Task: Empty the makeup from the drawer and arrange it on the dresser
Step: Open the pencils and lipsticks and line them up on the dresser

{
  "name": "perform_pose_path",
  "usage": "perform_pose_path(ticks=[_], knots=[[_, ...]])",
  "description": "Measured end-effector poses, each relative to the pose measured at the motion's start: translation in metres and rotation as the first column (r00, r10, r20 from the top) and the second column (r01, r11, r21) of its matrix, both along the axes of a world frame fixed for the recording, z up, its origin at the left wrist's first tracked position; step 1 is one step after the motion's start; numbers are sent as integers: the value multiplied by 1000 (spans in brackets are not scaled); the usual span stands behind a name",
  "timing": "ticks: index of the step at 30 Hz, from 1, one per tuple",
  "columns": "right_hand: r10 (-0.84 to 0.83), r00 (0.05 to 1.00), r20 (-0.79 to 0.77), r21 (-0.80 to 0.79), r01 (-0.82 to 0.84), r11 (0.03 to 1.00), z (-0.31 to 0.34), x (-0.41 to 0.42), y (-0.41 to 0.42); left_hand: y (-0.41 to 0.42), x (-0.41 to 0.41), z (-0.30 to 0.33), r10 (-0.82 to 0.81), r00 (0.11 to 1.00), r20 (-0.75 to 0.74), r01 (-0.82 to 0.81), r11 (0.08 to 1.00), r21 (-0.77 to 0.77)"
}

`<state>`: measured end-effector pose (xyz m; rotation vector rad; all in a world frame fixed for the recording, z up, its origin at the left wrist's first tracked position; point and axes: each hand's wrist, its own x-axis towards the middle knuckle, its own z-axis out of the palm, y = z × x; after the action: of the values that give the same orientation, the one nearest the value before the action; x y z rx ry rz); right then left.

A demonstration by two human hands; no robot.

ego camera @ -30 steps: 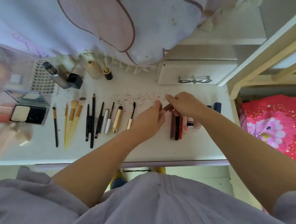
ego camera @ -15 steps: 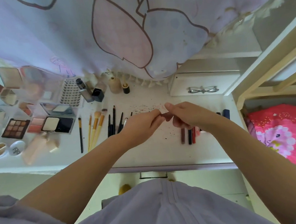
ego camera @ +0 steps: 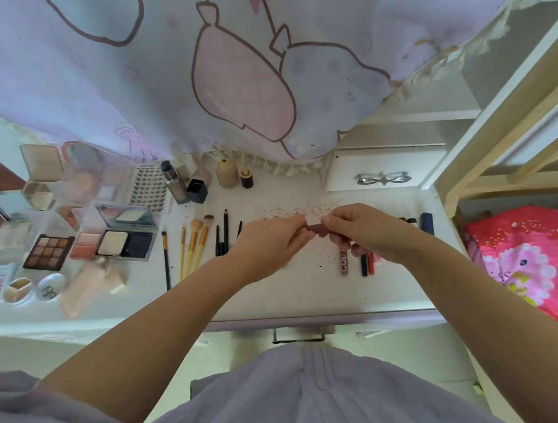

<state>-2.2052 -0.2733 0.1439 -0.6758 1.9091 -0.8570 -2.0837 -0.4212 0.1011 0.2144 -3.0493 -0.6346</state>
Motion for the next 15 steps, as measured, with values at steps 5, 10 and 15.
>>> perform_pose_path(ticks=[5,10,15], knots=[[-52,996,77,66,47,997,5,0,3,-1,-1,2,-15,1000,-23,15,1000,-11],[-26,998,60,-7,27,1000,4,-3,5,-3,-3,2,-22,999,-25,21,999,-27],[-29,999,45,-2,29,1000,4,-6,3,-5,-6,5,-32,998,-48,30,999,-42]])
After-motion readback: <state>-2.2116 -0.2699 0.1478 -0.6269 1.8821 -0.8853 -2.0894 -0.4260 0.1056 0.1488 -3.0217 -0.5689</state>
